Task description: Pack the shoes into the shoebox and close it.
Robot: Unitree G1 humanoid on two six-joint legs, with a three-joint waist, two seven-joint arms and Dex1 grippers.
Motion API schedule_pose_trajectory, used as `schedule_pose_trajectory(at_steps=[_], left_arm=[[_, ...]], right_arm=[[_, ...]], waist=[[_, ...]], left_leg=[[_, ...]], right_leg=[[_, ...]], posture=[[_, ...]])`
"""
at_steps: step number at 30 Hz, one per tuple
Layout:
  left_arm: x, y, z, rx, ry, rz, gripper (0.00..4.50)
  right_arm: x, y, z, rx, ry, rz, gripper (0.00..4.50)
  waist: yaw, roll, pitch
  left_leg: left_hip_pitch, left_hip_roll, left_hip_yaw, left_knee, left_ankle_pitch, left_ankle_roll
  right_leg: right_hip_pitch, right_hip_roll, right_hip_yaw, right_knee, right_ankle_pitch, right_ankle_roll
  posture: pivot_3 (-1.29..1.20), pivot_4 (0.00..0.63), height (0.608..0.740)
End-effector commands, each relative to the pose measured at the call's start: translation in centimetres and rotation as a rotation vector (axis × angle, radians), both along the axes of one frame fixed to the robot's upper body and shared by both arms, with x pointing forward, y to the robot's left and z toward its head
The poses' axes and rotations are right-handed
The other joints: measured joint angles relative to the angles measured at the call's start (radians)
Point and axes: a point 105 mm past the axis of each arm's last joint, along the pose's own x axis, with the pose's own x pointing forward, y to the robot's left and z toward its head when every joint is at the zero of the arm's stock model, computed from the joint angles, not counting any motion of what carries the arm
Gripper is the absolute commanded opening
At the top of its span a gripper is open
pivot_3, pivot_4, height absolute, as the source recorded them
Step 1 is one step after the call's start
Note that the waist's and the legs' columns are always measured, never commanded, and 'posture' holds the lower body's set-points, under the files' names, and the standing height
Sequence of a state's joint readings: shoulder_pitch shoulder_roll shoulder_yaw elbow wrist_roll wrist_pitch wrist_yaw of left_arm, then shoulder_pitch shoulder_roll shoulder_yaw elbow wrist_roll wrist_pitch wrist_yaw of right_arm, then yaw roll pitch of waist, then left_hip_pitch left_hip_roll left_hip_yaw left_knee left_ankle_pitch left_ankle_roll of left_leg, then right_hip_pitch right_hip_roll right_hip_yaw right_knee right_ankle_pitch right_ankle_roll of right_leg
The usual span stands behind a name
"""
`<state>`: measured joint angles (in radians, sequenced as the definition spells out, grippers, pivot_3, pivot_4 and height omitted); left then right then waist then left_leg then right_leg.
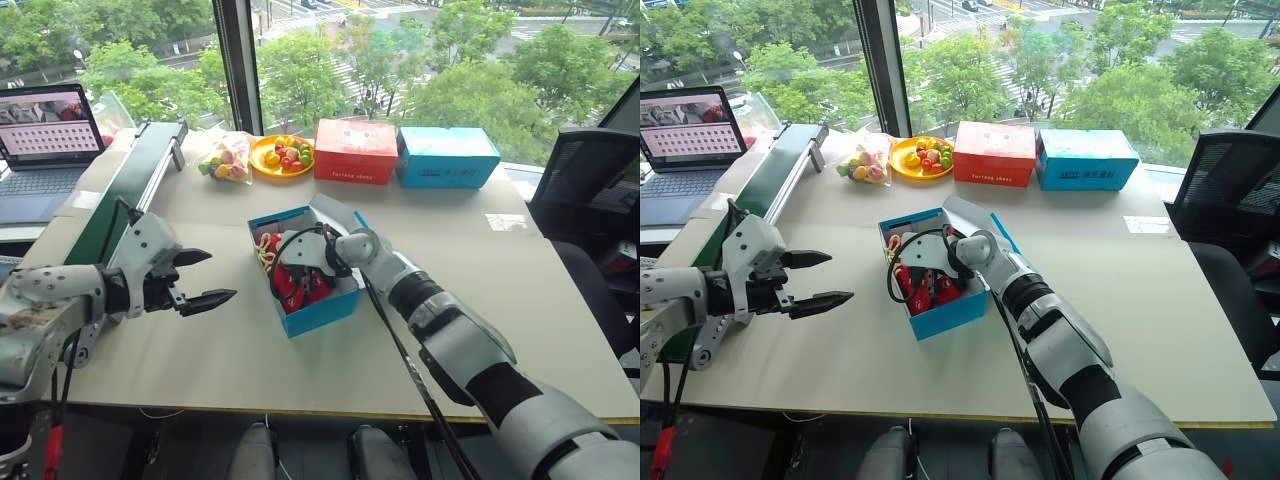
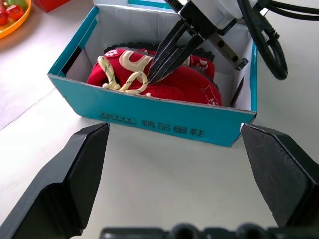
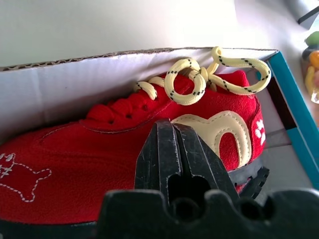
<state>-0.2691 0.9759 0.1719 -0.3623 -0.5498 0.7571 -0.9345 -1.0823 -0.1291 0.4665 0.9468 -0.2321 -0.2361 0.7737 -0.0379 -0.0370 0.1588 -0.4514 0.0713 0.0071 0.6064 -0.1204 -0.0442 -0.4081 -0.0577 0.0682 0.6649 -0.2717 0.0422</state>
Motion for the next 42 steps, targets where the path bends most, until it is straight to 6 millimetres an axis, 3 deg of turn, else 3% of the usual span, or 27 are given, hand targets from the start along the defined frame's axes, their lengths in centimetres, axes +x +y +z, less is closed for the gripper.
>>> schedule_pose_trajectory(at_steps=[1,5,10,14,18,23,25,36,40,42], left_arm=[[0.7,-1.5,0.3,0.002,-0.022,-0.090,4.50],[1.7,-2.7,0.2,-0.007,-0.015,-0.163,4.50],[3.9,-4.0,0.0,0.001,-0.009,-0.243,4.50],[5.1,-5.1,0.4,0.003,-0.024,-0.302,4.50],[5.7,-5.9,0.8,0.008,-0.031,-0.346,4.50],[5.8,-5.6,0.9,0.020,-0.032,-0.350,4.50],[5.7,-5.3,1.0,0.032,-0.034,-0.345,4.50],[5.0,-3.9,1.4,0.046,-0.038,-0.295,4.50],[5.0,-3.5,1.7,0.057,-0.046,-0.274,4.50],[4.9,-3.0,1.9,0.061,-0.051,-0.257,4.50]], right_arm=[[0.3,-2.9,6.2,0.303,0.080,-0.093,0.05],[-2.3,-7.6,9.1,0.465,0.248,-0.168,0.05],[-9.4,-14.1,10.0,0.381,0.425,-0.208,0.05],[-12.1,-17.8,6.8,0.259,0.522,-0.354,0.05],[-13.1,-22.0,1.4,0.189,0.596,-0.590,0.05],[-14.2,-21.8,-3.2,0.201,0.724,-0.628,0.05],[-13.3,-22.1,-4.6,0.210,0.717,-0.671,0.05],[-7.7,-23.6,-7.1,0.320,0.629,-0.824,0.05],[-6.9,-22.3,-8.1,0.363,0.674,-0.792,0.05],[-7.1,-20.8,-8.3,0.403,0.716,-0.734,0.05]], waist=[[0.005,0.000,0.000],[0.024,0.000,0.000],[0.043,0.002,0.001],[0.041,0.001,0.001],[0.032,0.001,0.001],[0.015,0.001,0.001],[0.015,0.001,0.001],[0.022,0.001,0.001],[0.022,0.001,0.001],[0.023,0.001,0.001]], left_leg=[[0.000,0.000,0.000,0.000,0.000,0.000],[-0.005,0.000,-0.001,0.001,0.000,0.000],[-0.007,-0.001,-0.001,0.002,0.000,0.000],[-0.005,-0.001,-0.001,0.002,0.000,0.000],[-0.005,-0.001,-0.001,0.003,0.000,0.001],[-0.004,-0.001,-0.001,0.004,-0.001,0.001],[-0.001,-0.001,-0.002,0.004,-0.001,0.001],[-0.001,-0.002,-0.002,0.004,-0.001,0.001],[-0.002,-0.002,-0.002,0.004,-0.001,0.001],[-0.002,-0.002,-0.002,0.004,-0.001,0.001]], right_leg=[[-0.001,0.000,0.000,0.000,0.000,0.000],[-0.002,0.000,-0.001,-0.001,-0.001,0.001],[-0.004,0.000,-0.001,-0.001,-0.001,0.001],[-0.002,0.000,-0.001,-0.001,-0.002,0.001],[-0.001,0.000,0.000,-0.002,-0.004,0.003],[0.000,0.000,0.001,-0.001,-0.004,0.005],[0.002,0.000,0.001,-0.001,-0.007,0.008],[0.003,0.000,0.001,-0.002,-0.007,0.009],[0.003,0.000,0.001,-0.001,-0.007,0.009],[0.003,0.000,0.001,-0.001,-0.007,0.009]], posture=[[0.00,0.150,0.740],[0.00,0.150,0.740],[0.00,0.150,0.740],[0.00,0.150,0.740],[0.00,0.150,0.740],[0.00,0.150,0.740],[0.00,0.150,0.740],[0.00,0.150,0.740],[0.00,0.150,0.740],[0.00,0.150,0.740]])
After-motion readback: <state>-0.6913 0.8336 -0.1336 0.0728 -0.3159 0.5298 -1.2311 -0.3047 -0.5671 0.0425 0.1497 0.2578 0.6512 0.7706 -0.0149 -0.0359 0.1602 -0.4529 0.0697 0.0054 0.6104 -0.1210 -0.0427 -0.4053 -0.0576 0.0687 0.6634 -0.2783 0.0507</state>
